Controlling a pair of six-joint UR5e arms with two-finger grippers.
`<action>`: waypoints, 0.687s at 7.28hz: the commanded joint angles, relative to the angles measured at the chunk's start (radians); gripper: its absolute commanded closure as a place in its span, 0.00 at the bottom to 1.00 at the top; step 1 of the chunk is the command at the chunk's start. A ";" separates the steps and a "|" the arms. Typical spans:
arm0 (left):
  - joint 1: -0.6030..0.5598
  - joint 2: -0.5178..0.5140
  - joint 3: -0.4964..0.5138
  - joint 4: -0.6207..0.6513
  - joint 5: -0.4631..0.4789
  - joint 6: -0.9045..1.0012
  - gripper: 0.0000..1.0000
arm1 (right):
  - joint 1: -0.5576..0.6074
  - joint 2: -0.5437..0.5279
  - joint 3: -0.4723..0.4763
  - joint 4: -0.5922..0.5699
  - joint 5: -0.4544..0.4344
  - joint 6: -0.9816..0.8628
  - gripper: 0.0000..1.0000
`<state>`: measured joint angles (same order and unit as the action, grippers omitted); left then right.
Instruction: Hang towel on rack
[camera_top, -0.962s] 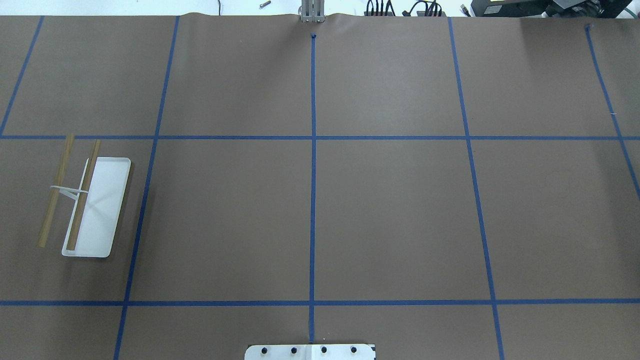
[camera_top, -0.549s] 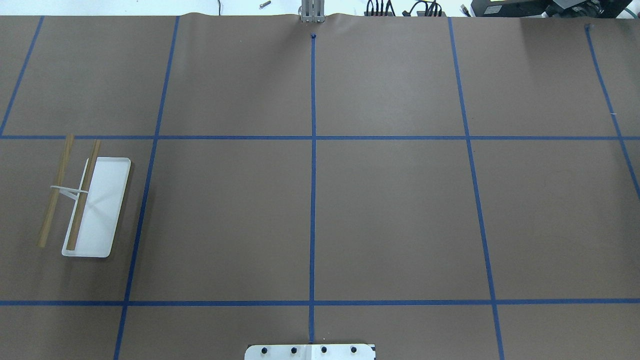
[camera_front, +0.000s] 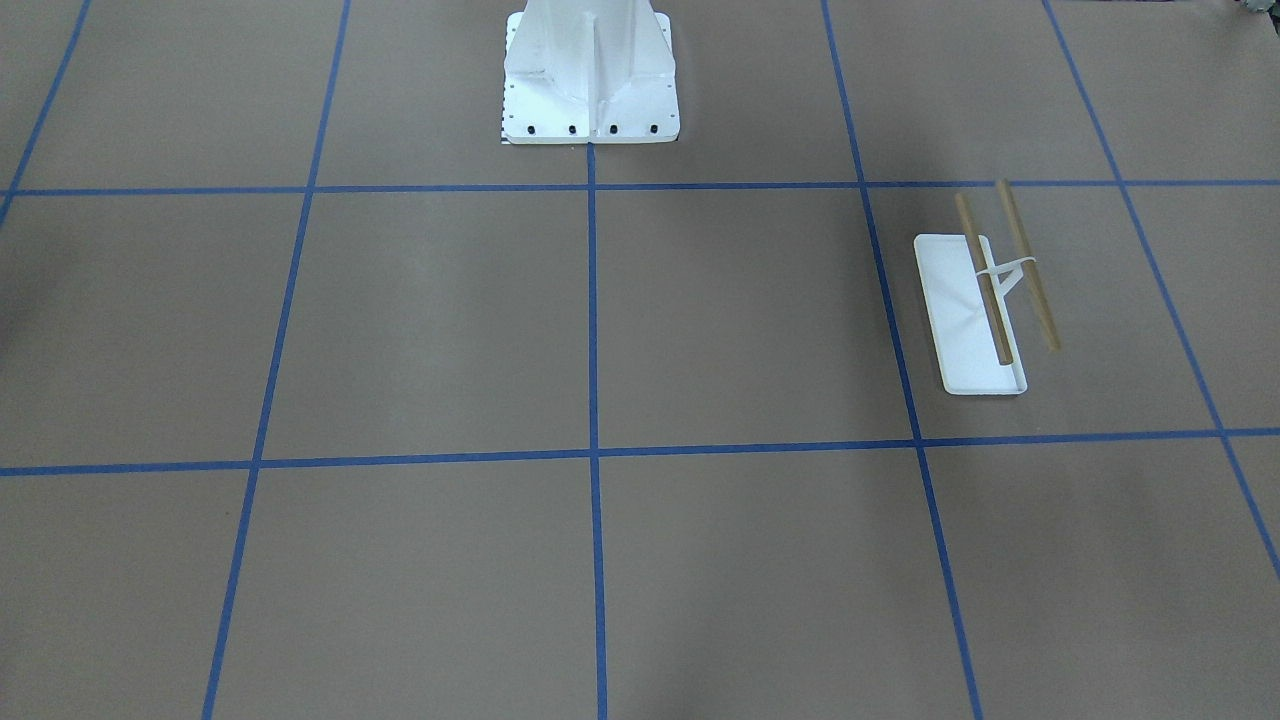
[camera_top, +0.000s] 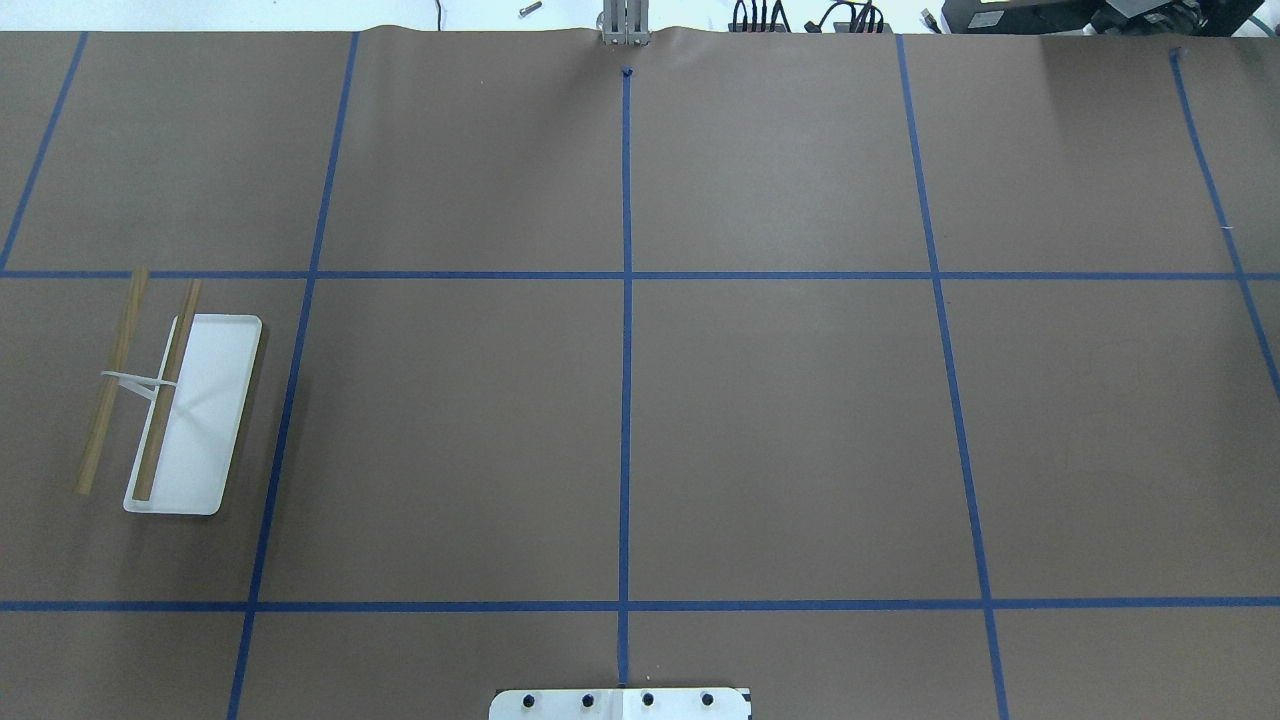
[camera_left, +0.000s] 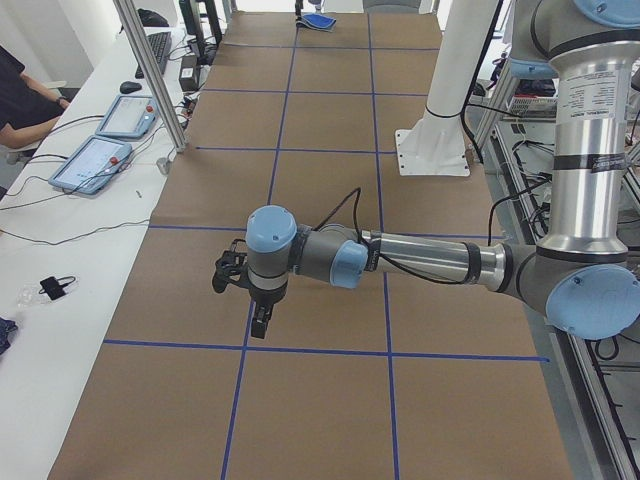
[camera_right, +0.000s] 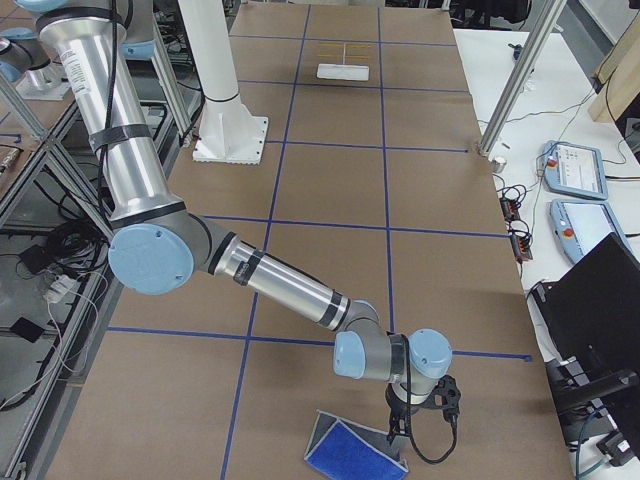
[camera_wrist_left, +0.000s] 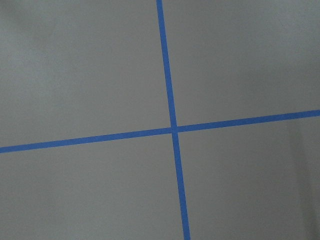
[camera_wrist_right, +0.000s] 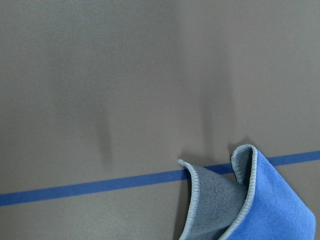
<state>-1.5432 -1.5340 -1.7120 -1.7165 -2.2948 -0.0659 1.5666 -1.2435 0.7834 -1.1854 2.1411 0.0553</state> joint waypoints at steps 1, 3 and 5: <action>0.000 -0.014 0.003 0.002 0.002 0.000 0.02 | -0.013 0.030 -0.082 0.056 -0.042 0.005 0.00; 0.000 -0.015 -0.001 0.002 0.000 -0.002 0.02 | -0.036 0.070 -0.200 0.148 -0.076 0.012 0.00; 0.000 -0.029 0.003 0.003 0.002 -0.002 0.02 | -0.049 0.067 -0.202 0.148 -0.076 0.014 0.00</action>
<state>-1.5432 -1.5540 -1.7130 -1.7146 -2.2937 -0.0674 1.5241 -1.1780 0.5899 -1.0431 2.0669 0.0683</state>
